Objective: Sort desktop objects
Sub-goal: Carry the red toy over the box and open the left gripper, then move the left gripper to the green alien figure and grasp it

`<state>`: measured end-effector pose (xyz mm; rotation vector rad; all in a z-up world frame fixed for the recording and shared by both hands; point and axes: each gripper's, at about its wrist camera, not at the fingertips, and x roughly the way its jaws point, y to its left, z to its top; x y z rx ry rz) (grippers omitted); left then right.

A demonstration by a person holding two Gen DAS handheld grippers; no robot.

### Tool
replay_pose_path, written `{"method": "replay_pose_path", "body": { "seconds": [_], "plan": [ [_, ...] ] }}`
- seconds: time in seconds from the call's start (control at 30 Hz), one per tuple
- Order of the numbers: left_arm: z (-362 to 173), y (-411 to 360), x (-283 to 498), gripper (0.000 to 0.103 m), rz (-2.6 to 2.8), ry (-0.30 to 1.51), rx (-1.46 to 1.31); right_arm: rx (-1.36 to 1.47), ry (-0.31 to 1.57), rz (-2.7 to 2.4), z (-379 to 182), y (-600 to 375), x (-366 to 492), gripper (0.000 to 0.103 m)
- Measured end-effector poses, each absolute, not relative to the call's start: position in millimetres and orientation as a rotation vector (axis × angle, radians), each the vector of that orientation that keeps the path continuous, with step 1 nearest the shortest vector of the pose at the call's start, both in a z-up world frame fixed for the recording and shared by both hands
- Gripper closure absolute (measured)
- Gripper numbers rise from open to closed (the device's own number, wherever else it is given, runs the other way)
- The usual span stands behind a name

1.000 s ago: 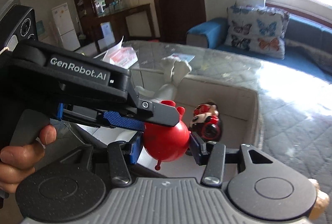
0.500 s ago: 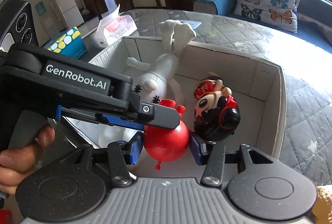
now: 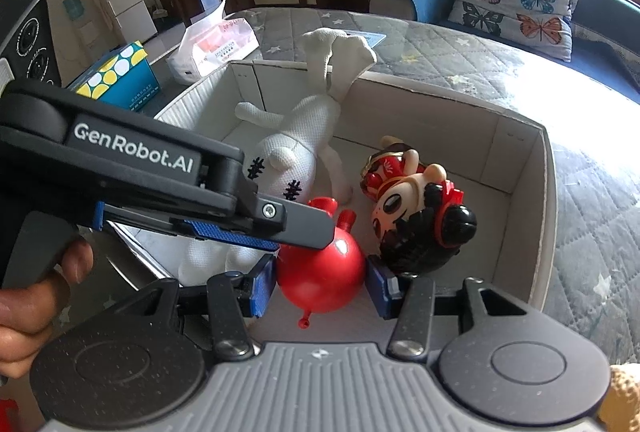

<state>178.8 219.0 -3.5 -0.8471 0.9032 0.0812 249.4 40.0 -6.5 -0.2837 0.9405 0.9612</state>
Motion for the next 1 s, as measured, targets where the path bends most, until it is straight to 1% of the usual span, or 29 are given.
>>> {"method": "replay_pose_path", "body": {
  "seconds": [0.37,0.77,0.8,0.83,0.87,1.0],
  "plan": [
    [13,212,166,0.061,0.09,0.864,-0.799,-0.242,0.88,0.97,12,28,237,0.053],
    [48,179,139,0.061,0.047,0.776,-0.691,-0.156,0.74,0.941,45,-16,205,0.051],
    [50,176,137,0.061,0.04,0.77,-0.682,-0.151,0.728,0.934,47,-20,202,0.05],
    [52,172,134,0.061,0.033,0.764,-0.676,-0.149,0.713,0.925,49,-25,198,0.042],
    [54,169,131,0.061,0.026,0.758,-0.673,-0.147,0.698,0.918,50,-31,194,0.037],
    [58,154,121,0.061,-0.007,0.739,-0.657,-0.142,0.661,0.897,53,-50,180,0.037]
  ]
}}
